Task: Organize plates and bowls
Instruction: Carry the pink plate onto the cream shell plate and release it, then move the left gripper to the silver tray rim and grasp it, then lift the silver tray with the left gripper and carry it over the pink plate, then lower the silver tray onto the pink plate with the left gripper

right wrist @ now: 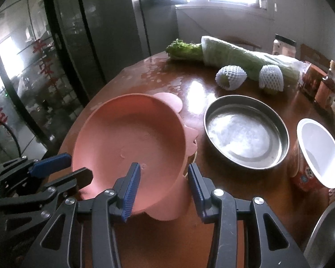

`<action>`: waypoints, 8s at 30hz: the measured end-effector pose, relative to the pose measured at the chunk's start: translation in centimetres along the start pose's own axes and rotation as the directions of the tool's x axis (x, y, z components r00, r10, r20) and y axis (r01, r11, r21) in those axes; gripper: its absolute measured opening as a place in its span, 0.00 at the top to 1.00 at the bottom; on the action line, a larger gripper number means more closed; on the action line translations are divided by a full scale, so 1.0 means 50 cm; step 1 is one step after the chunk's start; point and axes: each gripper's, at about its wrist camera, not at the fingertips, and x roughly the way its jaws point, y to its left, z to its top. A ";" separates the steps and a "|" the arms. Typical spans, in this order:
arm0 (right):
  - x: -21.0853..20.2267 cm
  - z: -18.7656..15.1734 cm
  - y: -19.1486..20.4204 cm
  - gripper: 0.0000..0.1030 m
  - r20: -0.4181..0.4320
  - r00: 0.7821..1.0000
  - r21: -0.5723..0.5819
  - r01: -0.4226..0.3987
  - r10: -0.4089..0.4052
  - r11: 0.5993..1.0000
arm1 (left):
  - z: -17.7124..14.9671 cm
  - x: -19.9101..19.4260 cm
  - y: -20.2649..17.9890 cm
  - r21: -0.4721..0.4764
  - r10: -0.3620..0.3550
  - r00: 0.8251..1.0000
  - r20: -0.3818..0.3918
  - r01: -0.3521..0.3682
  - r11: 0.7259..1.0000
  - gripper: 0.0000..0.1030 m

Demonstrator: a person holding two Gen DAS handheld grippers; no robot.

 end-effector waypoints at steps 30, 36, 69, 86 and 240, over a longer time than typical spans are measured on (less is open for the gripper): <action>-0.141 -0.033 -0.088 0.51 0.147 0.988 0.185 0.007 -0.034 0.983 | 0.018 -0.062 -0.101 0.097 0.019 0.996 0.089 -0.028 0.995 0.47; -0.160 -0.044 -0.130 0.50 0.159 0.985 0.248 0.022 -0.064 0.968 | 0.038 -0.062 -0.129 0.110 -0.006 0.995 0.101 -0.005 0.994 0.47; -0.043 0.000 -0.233 0.44 -0.051 0.995 0.532 0.104 -0.091 0.840 | 0.258 0.160 -0.227 0.243 -0.031 0.994 -0.109 0.057 0.968 0.40; 0.006 0.018 -0.259 0.44 -0.128 0.987 0.545 0.152 -0.098 0.824 | 0.266 0.282 -0.251 0.214 -0.060 0.961 -0.269 0.121 0.969 0.40; -0.027 -0.029 0.047 0.54 0.118 0.990 0.106 0.069 -0.082 0.992 | 0.052 0.017 0.024 -0.017 0.025 0.999 0.036 -0.025 1.000 0.58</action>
